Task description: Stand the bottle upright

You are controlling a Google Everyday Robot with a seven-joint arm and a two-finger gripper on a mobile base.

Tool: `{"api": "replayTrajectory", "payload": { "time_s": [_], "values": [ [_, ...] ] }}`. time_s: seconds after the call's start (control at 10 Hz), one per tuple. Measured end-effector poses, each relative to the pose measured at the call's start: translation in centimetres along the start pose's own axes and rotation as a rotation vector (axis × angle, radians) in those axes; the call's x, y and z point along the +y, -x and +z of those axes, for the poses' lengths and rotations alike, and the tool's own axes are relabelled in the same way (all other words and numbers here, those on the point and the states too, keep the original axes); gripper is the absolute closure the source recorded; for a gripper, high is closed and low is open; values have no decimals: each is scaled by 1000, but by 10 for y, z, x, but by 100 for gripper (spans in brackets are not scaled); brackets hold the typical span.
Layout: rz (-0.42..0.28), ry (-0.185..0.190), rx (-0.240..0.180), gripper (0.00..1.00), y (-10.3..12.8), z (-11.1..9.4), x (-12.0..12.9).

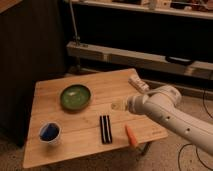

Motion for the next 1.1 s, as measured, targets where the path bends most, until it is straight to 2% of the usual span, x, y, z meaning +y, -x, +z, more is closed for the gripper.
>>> {"api": "replayTrajectory", "payload": {
  "time_s": [1.1],
  "values": [
    [1,0,0,20,0,0,0]
  ]
}}
